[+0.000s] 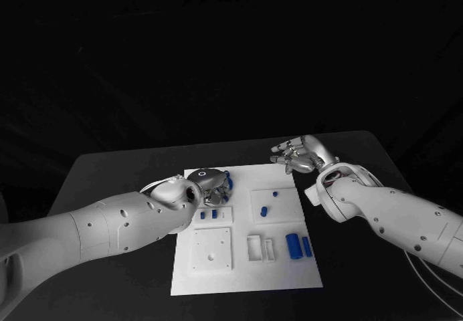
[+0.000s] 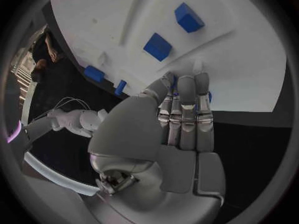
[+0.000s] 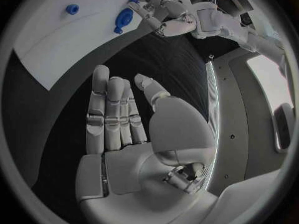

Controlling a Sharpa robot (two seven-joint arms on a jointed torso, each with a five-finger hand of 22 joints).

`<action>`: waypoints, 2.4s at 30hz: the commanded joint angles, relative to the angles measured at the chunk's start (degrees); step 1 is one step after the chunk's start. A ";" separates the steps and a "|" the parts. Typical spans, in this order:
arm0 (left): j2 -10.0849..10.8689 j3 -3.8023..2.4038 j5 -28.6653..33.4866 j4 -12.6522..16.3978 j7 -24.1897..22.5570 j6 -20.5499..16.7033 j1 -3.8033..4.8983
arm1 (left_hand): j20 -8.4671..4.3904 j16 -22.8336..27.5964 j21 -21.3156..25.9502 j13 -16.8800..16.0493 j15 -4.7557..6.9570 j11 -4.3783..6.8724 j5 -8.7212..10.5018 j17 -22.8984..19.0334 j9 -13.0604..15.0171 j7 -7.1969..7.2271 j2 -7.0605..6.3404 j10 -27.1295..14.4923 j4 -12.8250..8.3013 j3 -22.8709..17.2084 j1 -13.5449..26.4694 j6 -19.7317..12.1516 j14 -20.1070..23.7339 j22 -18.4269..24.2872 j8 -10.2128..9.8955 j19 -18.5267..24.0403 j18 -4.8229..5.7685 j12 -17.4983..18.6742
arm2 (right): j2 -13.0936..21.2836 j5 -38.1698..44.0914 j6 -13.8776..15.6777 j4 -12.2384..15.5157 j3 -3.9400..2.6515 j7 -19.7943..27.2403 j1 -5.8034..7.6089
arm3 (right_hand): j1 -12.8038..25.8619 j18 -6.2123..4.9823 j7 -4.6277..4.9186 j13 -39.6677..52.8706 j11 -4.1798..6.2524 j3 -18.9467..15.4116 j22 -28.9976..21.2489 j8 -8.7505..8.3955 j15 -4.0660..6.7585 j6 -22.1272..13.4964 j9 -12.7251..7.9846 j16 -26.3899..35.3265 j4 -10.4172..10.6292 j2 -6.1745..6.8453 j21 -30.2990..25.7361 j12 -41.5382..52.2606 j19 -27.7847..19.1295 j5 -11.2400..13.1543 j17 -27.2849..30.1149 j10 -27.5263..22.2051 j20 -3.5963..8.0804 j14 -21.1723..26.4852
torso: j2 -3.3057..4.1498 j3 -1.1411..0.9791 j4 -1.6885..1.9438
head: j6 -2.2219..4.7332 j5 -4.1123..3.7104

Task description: Assemble the parts on the task board

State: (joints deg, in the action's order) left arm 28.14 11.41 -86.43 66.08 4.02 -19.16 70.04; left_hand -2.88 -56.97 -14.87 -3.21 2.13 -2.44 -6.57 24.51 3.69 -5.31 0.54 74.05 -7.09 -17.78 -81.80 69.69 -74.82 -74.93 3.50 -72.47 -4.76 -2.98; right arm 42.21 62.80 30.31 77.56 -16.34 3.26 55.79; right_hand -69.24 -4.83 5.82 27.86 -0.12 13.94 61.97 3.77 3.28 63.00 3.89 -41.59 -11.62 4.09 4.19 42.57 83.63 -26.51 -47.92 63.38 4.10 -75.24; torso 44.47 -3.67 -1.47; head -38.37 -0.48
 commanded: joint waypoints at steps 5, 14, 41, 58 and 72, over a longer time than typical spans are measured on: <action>0.80 -0.16 4.28 0.78 -1.34 -2.89 -0.04 | -0.39 -0.14 -1.53 -0.17 0.13 0.19 0.16 0.41 0.16 0.05 -0.52 0.79 -0.18 -1.77 1.32 0.59 -0.63 -1.27 0.17 0.64 -0.95 -0.38 | -0.03 0.09 -0.32 0.03 -0.02 0.54 -0.03 | 0.08 -0.49 0.14 -0.06 -0.04 0.15 -0.06 -0.19 -0.11 -0.08 -0.07 0.39 0.33 0.47 0.21 -0.25 -0.21 -0.29 0.06 0.46 0.16 -0.26 | 0.03 -0.01 0.00 | 0.36 0.10; 3.78 -2.92 9.68 3.43 -1.61 -3.25 0.07 | -0.46 0.14 -1.77 -0.18 0.20 0.22 0.16 0.40 0.16 0.07 -0.57 0.83 -0.17 -1.85 1.37 0.63 -0.56 -1.23 0.18 0.87 -0.90 -0.38 | -0.03 0.09 -0.36 0.00 -0.02 0.49 -0.04 | 0.08 -0.49 0.14 -0.06 -0.04 0.15 -0.06 -0.19 -0.11 -0.08 -0.07 0.39 0.33 0.47 0.21 -0.25 -0.21 -0.29 0.06 0.46 0.16 -0.26 | -0.05 -0.02 0.03 | 0.71 0.15; 13.79 -4.09 12.52 11.70 -0.43 0.57 0.82 | -0.49 0.34 -2.00 -0.17 0.22 0.20 0.55 0.60 0.14 0.04 -0.76 0.74 0.13 -1.23 0.92 0.71 -0.69 -1.18 0.16 1.30 -0.78 -0.37 | 0.10 0.09 -0.45 -0.37 -0.02 0.47 -0.05 | 0.08 -0.48 0.11 -0.24 -0.03 0.18 -0.31 -0.18 -0.10 0.03 -0.06 0.32 0.32 0.45 0.33 -0.11 -0.21 -0.37 0.09 0.44 0.17 -0.26 | 0.06 0.03 -0.05 | 0.61 0.89; 12.11 -3.17 10.34 9.71 -0.87 0.97 -0.15 | -0.49 0.37 -2.06 -0.17 0.22 0.21 0.56 0.65 0.14 0.04 -0.72 0.74 0.30 -1.18 0.78 0.66 -0.70 -1.17 0.16 1.31 -0.79 -0.38 | 0.04 0.10 -0.49 -0.38 -0.02 0.48 -0.05 | 0.08 -0.48 0.11 -0.24 -0.03 0.18 -0.31 -0.18 -0.10 0.03 -0.06 0.32 0.32 0.45 0.33 -0.11 -0.21 -0.37 0.09 0.44 0.17 -0.26 | 0.04 -0.11 -0.12 | 0.37 0.70; 10.97 -2.52 9.62 8.48 -1.06 -0.34 -1.31 | -0.49 0.41 -2.12 -0.18 0.21 0.20 0.55 0.70 0.15 0.03 -0.74 0.72 0.38 -1.18 0.67 0.64 -0.68 -1.19 0.17 1.38 -0.78 -0.38 | 0.07 0.10 -0.44 -0.32 -0.02 0.50 -0.05 | 0.08 -0.48 0.11 -0.24 -0.03 0.18 -0.31 -0.18 -0.10 0.03 -0.06 0.32 0.32 0.45 0.33 -0.11 -0.21 -0.37 0.09 0.44 0.17 -0.26 | 0.06 -0.02 -0.06 | 0.28 0.65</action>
State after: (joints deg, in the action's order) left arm 39.30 8.90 -76.20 74.55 3.61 -18.97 68.81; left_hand -3.38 -56.75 -16.73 -3.34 2.34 -2.16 -5.90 25.16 3.79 -5.39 -0.39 74.50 -7.03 -19.08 -80.92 69.94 -75.04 -74.94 3.50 -71.54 -4.83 -3.00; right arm 42.31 62.78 30.28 77.15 -16.34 3.26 55.78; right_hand -69.24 -4.83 5.80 27.69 -0.12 14.10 61.72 3.77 3.28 63.02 3.89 -41.60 -11.46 4.09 4.19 42.57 83.63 -26.68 -47.88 63.38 4.10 -75.24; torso 44.51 -3.72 -1.53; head -38.04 0.18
